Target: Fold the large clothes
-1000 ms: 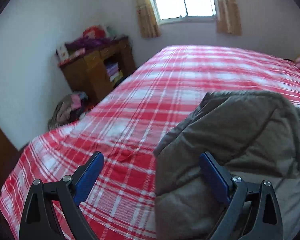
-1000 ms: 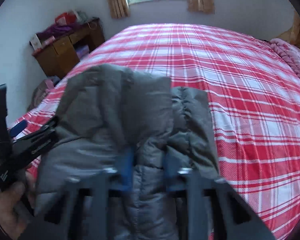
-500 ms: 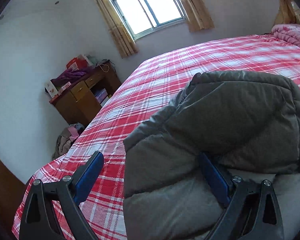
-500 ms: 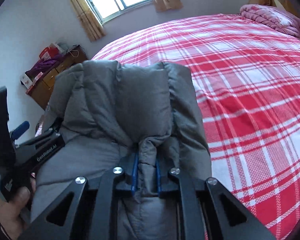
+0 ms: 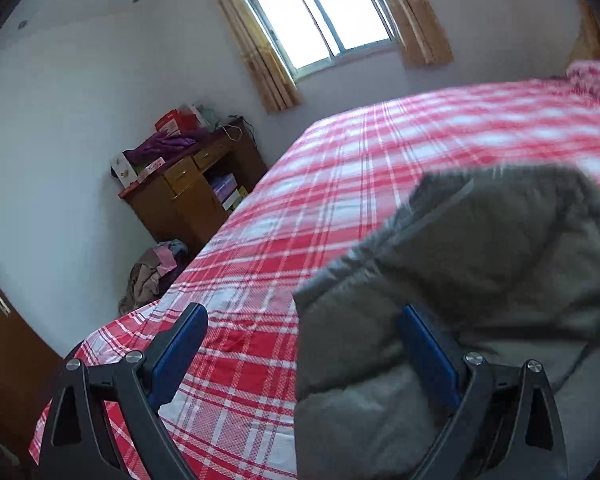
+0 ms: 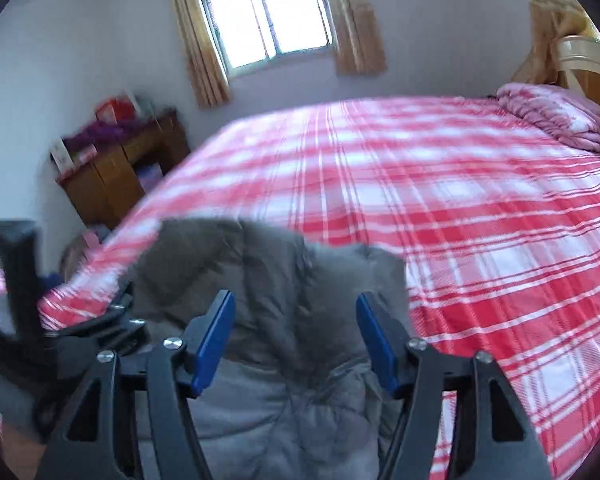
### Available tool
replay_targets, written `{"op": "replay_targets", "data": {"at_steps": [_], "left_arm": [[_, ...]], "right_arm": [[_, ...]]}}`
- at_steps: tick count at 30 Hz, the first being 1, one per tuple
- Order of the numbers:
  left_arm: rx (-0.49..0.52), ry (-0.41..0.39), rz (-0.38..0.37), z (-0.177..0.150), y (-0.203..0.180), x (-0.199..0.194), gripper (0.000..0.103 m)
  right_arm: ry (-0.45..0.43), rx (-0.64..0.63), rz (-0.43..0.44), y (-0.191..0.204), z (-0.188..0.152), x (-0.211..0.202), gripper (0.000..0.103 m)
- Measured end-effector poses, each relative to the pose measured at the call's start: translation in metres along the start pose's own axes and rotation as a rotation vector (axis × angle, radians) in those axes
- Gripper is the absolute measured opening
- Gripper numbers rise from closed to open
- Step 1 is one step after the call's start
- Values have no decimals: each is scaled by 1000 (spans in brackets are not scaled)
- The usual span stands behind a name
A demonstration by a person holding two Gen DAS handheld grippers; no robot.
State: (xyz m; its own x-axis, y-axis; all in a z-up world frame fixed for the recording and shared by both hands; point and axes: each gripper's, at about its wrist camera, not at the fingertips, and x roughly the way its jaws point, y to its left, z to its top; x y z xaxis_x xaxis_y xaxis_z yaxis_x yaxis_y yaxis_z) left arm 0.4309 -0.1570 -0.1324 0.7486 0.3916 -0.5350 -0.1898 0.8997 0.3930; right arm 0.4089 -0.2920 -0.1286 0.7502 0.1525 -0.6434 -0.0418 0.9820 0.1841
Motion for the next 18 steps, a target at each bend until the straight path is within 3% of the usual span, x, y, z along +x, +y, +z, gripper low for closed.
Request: {"op": "replay_targets", "data": {"at_steps": [3,5,8,18], "left_arm": [[-26,-8,-58,-7,-2,6,97],[-13,-11,-67,-9,-10,10,98],[0,-9,-47,-16,-22,18,99],[-37,50,-97,-26,-23,37,101]], "right_arm": [[36,35,-58,-20,-23,28,63],[17,75,-15,-36,-42,34,63],[5,95,-17,-44,-45,36,63],[54,89,-36,-39,-50,50,64]]}}
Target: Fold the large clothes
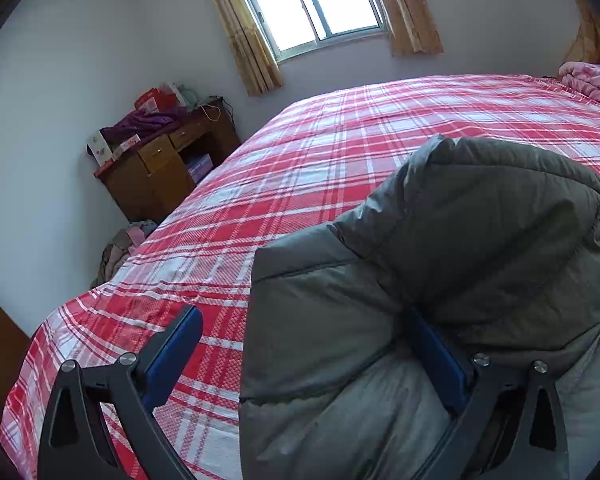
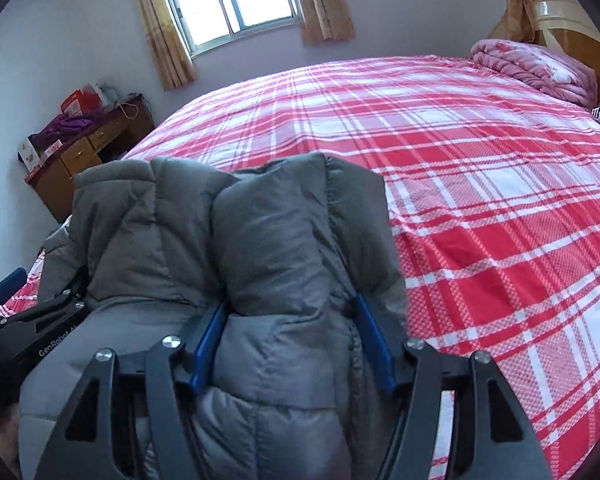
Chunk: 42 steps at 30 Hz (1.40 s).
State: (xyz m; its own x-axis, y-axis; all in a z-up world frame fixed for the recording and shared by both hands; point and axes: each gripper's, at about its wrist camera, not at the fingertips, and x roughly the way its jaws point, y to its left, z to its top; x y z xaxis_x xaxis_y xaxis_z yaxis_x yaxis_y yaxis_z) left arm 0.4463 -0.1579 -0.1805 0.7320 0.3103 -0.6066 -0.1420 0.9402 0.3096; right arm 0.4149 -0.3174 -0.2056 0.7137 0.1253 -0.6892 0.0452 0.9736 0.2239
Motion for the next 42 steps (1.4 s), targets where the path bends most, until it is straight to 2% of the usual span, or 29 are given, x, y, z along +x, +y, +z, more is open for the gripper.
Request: {"op": "replay_targets", "data": {"at_steps": [18,20,24,28,33,37,42], "left_arm": [[-3,45,-45,0,1,13,101],[-6,62,-80,1,10,11,101],[-91,75,-125,-17,47,-11,101],[-181,117,-230,-39,77,-17,101],[-240,162,-330,-49,74,-10,101],[-227,142,-366,-51,63,-9,101],[-237,149,-425,-53,60,-4,101]], "right_arm": [[55,32,31,-7,-6,12,70],[55,40,41,-9,-5,12,70],[50,55,67,-12,-5,9,72],[28,93,108,-18,-11,0,79],[53,104,173,-18,-13,-1,81],[57,136,236,-24,-20,-6,81],[50,145,256,-23,-23,-7,81]]}}
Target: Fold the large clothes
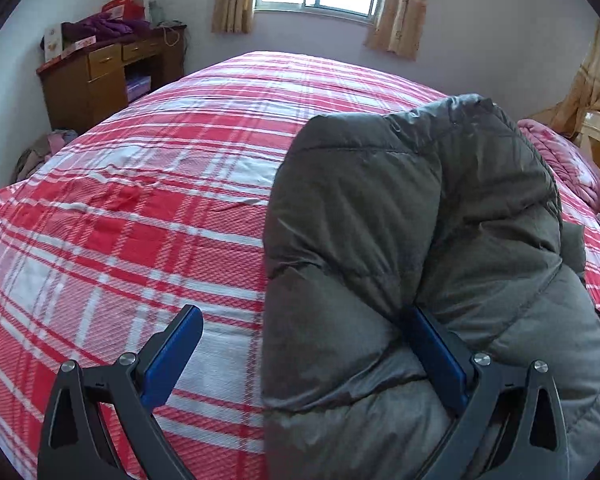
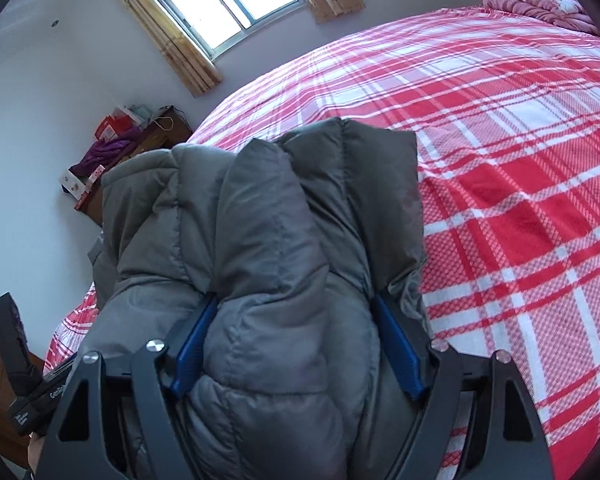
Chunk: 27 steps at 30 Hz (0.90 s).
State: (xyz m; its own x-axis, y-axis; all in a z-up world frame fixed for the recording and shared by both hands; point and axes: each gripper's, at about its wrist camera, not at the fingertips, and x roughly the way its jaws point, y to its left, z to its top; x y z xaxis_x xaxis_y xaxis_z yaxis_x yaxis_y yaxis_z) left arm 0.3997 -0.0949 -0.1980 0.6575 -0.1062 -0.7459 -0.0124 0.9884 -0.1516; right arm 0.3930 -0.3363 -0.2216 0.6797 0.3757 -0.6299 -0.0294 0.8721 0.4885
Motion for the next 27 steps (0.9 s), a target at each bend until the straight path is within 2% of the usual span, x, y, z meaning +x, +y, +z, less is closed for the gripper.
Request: {"op": "replay_targets", "data": {"at_steps": [5,7,8,9,10,12,14,18,21,27], "left_arm": [[30,10,-55,2,-8,3,100],[40,16,-115,3,-11,3,80],[65,9,-154,2,-16,0,64],[100,-6,-140,1,-24,-4,52],[142,-14,-126,0,-34,-9,47],[180,-19,-104,1,-43,-20,23],[169,-40,-107,5,-41,-41,16],[214,-170,-60,11,-31,-103,13],[208,-250,-38,20,-10,-155,13],[171,-299,37,29,47,-205,13]], "right_arm": [[17,-20,44,9,-4,2,79],[26,-26,58,12,-5,4,67],[37,-24,76,13,-5,6,63],[47,-17,95,13,-5,8,53],[56,-2,126,11,-5,9,41],[55,23,176,9,-5,9,29],[44,19,226,14,-6,3,24],[1,68,344,26,-13,-16,19],[-31,36,421,58,-17,-30,18],[-65,-68,546,129,-13,-55,18]]}}
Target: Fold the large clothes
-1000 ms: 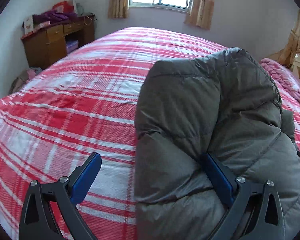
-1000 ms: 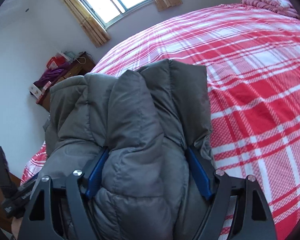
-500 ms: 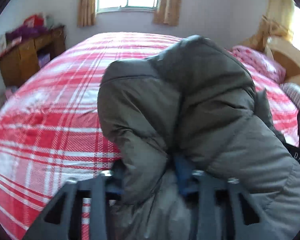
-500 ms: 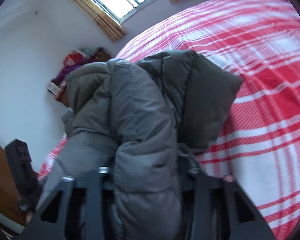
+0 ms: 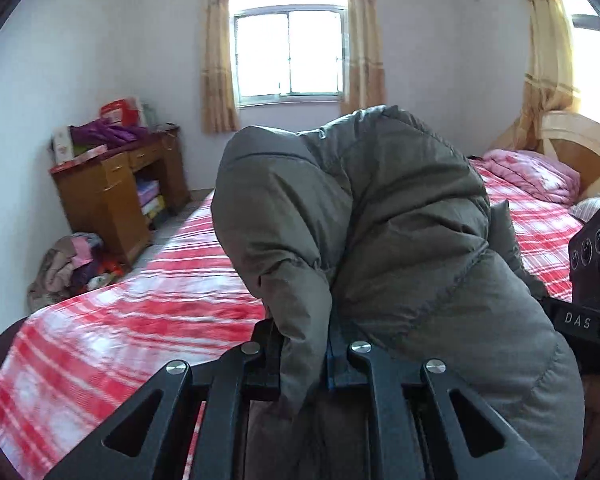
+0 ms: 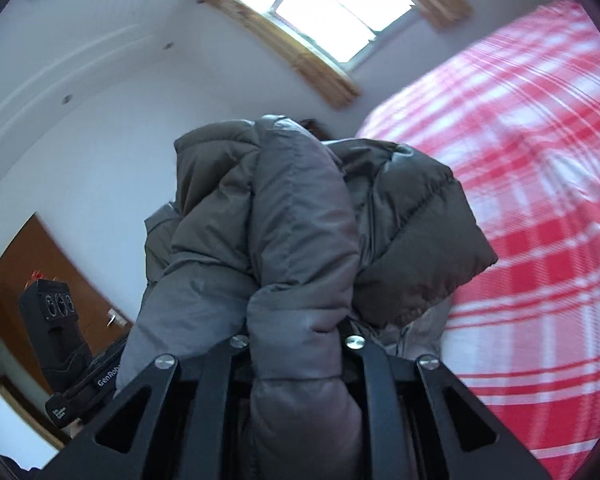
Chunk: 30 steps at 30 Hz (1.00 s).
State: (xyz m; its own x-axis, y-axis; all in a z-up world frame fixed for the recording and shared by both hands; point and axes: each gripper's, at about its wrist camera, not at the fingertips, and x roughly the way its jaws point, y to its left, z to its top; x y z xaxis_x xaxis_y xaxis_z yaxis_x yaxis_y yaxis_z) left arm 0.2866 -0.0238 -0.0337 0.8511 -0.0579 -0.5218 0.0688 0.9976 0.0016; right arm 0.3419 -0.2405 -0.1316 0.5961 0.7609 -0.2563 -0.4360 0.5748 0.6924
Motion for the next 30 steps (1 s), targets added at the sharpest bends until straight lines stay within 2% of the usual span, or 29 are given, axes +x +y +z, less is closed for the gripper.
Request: {"op": "replay_targets", "data": {"at_steps": [3,8,16,19,20,21,22,24,26,30], "left_arm": [[-23,10,51,-10,30,-8,13],[-84,56,107,-40,86,-11,13],[-112,58,214,-70,154,-12,14],[-173,132,263,-93,181,8,31],[-184,161,284,-99,183,15,41],[-196,191,312,-108,187,21,51],[-208,209,330,-115,192,25,54],[-245,186,316,-127,200,26,65],[-270,174,336,-130,205,23,77],[-290,169,330,-139,211,28,79]], "right_arm": [[33,-39,34,29,-2,23,18],[118,-74,37,57,-20,74,18],[192,-135,70,107,-39,130,18],[233,-171,40,117,-45,152,20],[251,-185,17,118,-49,160,21],[274,-195,-7,115,-55,167,25],[306,-207,-52,114,-61,178,30],[344,-233,-131,108,-74,189,39],[372,-254,-193,100,-86,196,41],[362,-244,-217,90,-92,201,47]]}}
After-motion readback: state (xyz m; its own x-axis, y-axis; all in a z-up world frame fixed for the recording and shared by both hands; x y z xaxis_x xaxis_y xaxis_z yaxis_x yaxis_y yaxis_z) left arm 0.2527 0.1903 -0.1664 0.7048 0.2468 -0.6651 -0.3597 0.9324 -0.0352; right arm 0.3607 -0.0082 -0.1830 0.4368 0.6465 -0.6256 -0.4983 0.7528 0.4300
